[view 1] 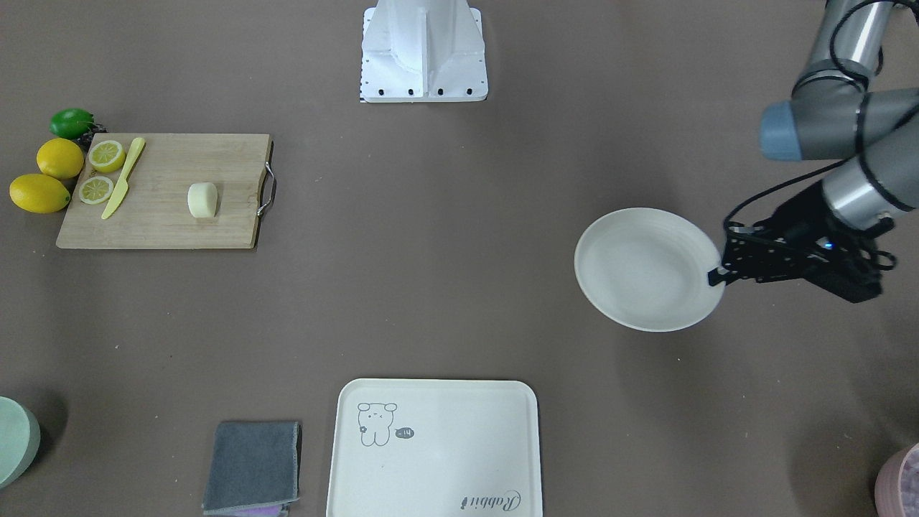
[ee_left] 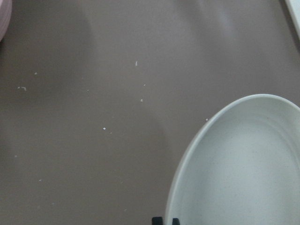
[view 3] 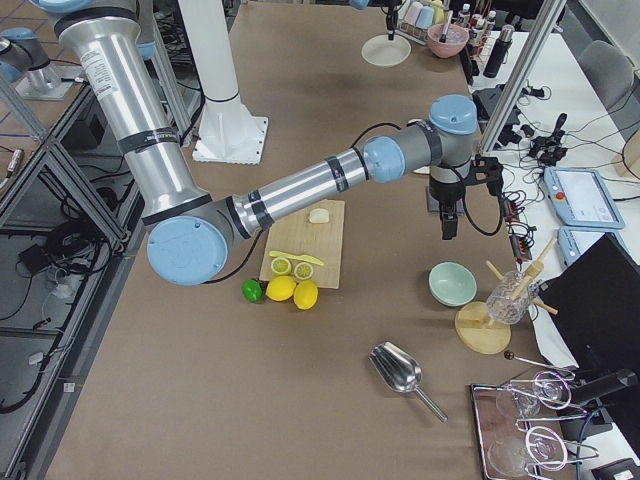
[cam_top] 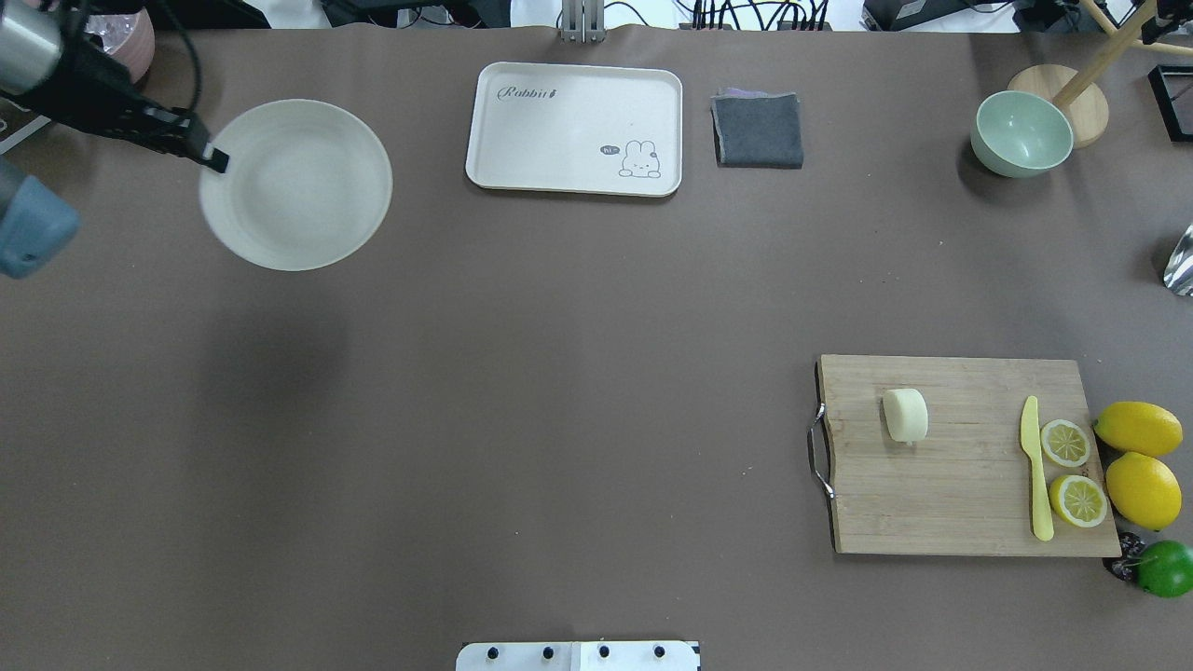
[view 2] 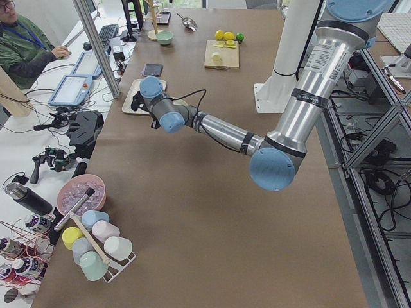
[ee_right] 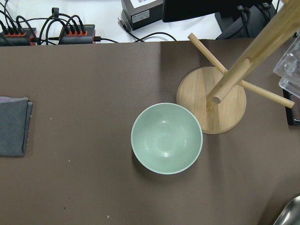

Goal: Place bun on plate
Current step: 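Push the white plate with the left gripper toward the table centre, then withdraw the left arm from the plate while the right arm reaches toward the cutting board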

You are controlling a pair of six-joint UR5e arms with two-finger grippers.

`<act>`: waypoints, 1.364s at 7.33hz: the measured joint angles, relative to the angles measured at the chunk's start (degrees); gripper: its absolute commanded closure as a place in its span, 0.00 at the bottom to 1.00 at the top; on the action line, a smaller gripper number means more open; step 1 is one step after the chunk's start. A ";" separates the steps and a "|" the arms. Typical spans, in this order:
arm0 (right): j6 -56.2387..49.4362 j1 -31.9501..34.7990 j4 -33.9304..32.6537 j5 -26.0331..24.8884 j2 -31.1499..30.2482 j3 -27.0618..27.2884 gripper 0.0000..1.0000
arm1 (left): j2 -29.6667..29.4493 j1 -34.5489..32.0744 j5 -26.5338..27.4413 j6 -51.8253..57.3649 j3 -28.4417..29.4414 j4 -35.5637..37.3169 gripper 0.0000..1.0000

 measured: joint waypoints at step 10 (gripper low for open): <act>-0.07 -0.53 0.27 -1.03 -1.01 -0.15 0.00 | -4.97 33.18 30.19 -23.19 -1.54 -8.79 0.02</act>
